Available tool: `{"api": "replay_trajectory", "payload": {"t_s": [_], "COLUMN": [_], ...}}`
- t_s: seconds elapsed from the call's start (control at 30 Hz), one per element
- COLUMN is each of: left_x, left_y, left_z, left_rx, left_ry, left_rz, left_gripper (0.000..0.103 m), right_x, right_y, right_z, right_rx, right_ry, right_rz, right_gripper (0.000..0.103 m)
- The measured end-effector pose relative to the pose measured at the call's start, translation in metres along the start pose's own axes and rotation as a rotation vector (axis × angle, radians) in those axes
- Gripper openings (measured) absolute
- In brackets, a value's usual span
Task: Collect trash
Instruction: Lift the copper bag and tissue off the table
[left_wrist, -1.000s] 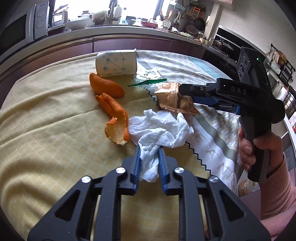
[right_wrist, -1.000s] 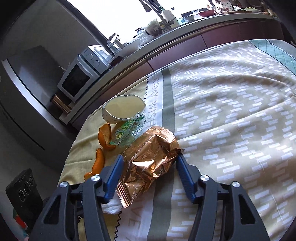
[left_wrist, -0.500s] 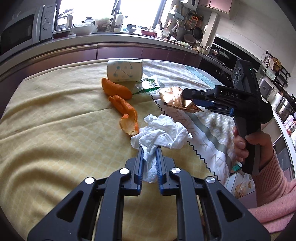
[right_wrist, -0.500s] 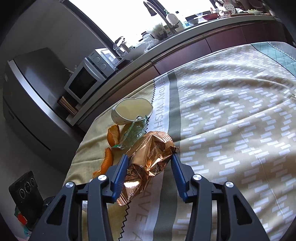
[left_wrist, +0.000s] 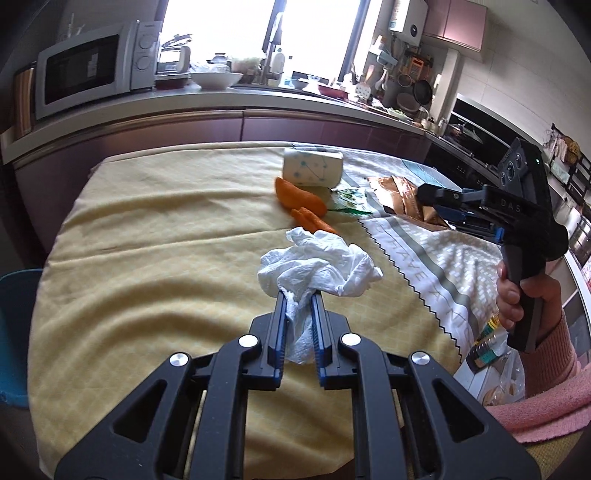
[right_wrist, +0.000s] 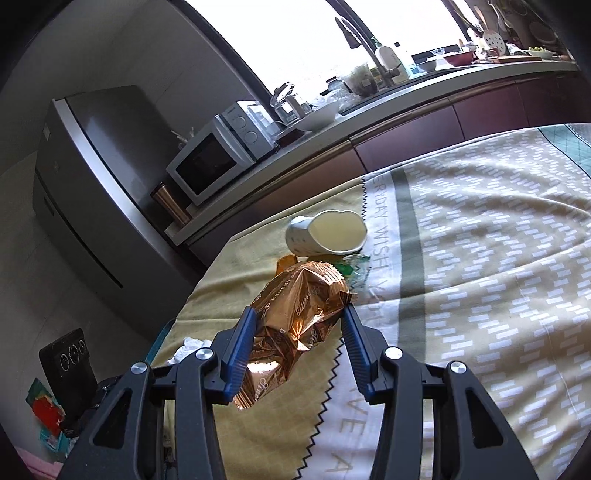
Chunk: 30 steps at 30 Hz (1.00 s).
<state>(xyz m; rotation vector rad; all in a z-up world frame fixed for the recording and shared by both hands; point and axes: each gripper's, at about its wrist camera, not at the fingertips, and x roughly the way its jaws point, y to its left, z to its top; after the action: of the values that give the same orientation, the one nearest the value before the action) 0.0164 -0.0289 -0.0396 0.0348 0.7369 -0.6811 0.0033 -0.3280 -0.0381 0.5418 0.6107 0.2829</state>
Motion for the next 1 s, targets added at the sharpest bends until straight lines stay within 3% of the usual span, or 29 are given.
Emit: {"api": "replay_trajectory", "payload": {"t_s": [0.47, 1.0], "left_x": [-0.038, -0.061], "left_y": [0.034, 0.055], "left_z": [0.001, -0.004], "left_rx": [-0.051, -0.096], "left_ry": [-0.057, -0.079], "left_rz": [0.115, 0.187], "left_gripper": [0.013, 0.013], "right_x": [0.049, 0.078], "right_y": [0.054, 0.083], "right_z": [-0.005, -0.008], "right_rx": [-0.081, -0.122], "right_ry": [0.080, 0.134], "right_rz": [0.122, 0.180], "right_gripper": [0.045, 0.045]}}
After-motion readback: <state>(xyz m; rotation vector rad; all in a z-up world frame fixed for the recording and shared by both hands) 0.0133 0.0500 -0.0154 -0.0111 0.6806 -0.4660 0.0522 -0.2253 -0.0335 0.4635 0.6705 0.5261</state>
